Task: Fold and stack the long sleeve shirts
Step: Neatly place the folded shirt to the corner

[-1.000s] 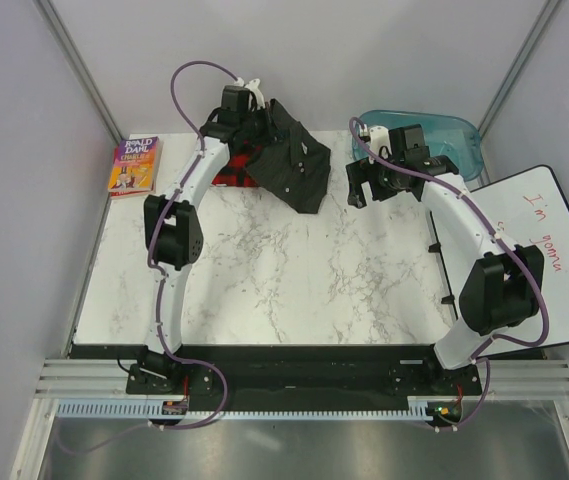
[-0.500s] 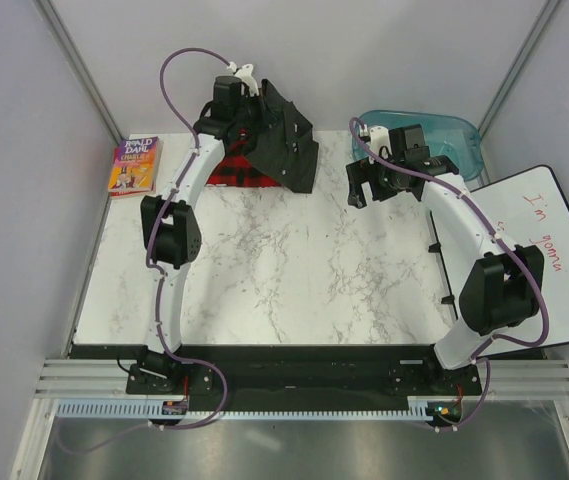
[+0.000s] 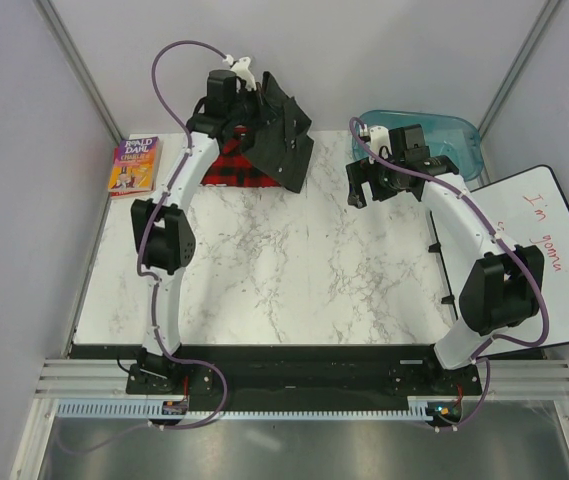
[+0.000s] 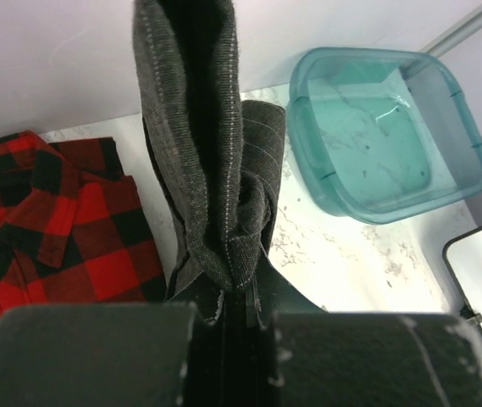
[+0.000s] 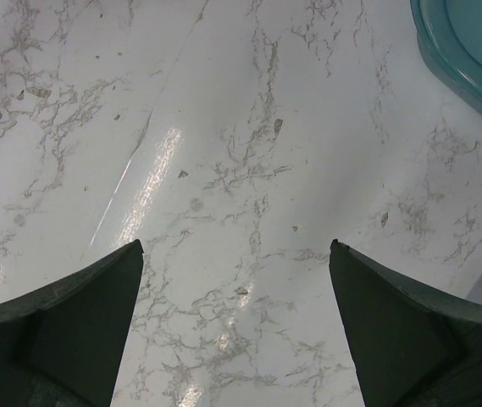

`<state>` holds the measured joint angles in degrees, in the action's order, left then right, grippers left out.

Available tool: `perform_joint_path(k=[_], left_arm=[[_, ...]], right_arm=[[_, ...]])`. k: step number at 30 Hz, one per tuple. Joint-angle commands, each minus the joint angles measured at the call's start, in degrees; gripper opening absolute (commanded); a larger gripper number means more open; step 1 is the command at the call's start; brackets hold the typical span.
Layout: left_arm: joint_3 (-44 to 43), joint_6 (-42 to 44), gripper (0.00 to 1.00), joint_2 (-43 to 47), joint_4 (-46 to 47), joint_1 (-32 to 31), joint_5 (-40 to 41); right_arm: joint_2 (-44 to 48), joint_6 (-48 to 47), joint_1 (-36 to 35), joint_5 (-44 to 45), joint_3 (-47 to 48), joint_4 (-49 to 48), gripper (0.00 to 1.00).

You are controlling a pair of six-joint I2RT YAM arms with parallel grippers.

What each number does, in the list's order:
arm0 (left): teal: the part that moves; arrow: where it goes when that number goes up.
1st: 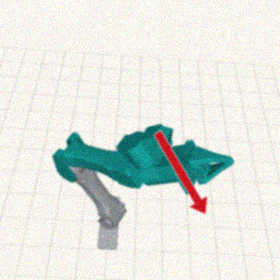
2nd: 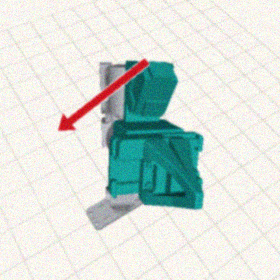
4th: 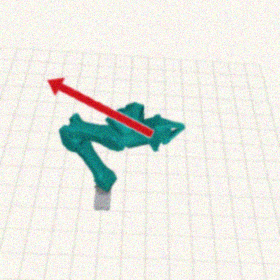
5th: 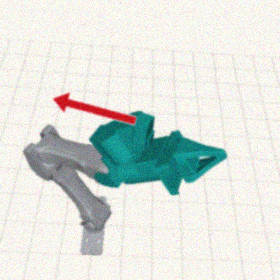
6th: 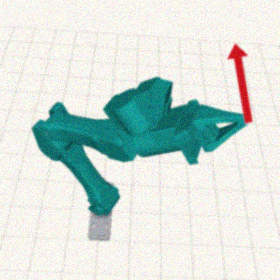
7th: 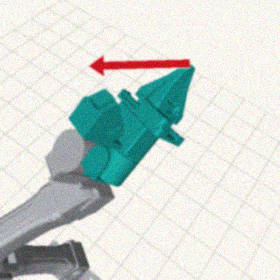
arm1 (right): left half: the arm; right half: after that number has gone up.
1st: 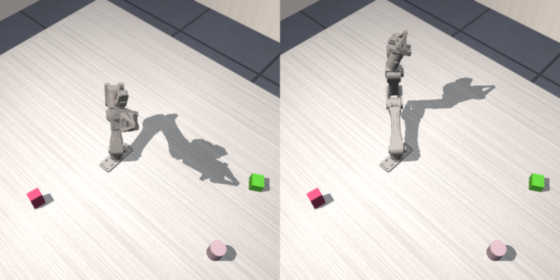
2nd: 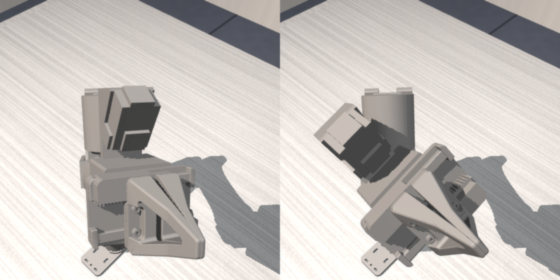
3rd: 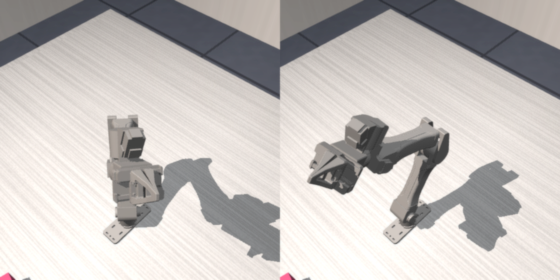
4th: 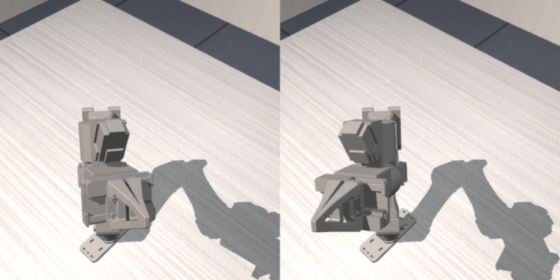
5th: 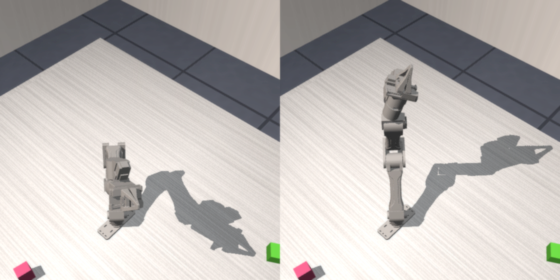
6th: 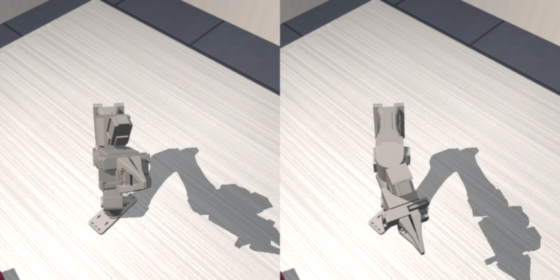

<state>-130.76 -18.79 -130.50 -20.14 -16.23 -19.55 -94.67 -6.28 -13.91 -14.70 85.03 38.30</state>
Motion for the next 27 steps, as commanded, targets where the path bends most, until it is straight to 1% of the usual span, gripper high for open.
perform_joint_path(k=[1,8,17,22,27], left_arm=[[-0.3,1.6,0.02,6.3,4.1,0.1,-1.4],[0.6,1.3,0.02,6.6,3.7,0.8,-1.6],[1.3,1.8,0.02,6.0,2.6,4.6,-2.8],[-0.3,0.5,0.02,3.9,3.4,7.6,-5.5],[-2.2,0.2,0.02,-1.0,4.5,11.5,-10.1]], right_arm=[[2.1,0.0,0.3,-0.7,0.5,-0.5,0.98],[2.2,0.0,0.2,-0.8,0.3,-0.5,0.98],[1.9,0.0,0.2,-1.0,0.0,-0.9,0.98],[1.3,0.0,0.1,-1.0,0.2,-0.9,0.98],[0.6,-0.1,0.0,-0.9,0.7,-0.7,0.98]])
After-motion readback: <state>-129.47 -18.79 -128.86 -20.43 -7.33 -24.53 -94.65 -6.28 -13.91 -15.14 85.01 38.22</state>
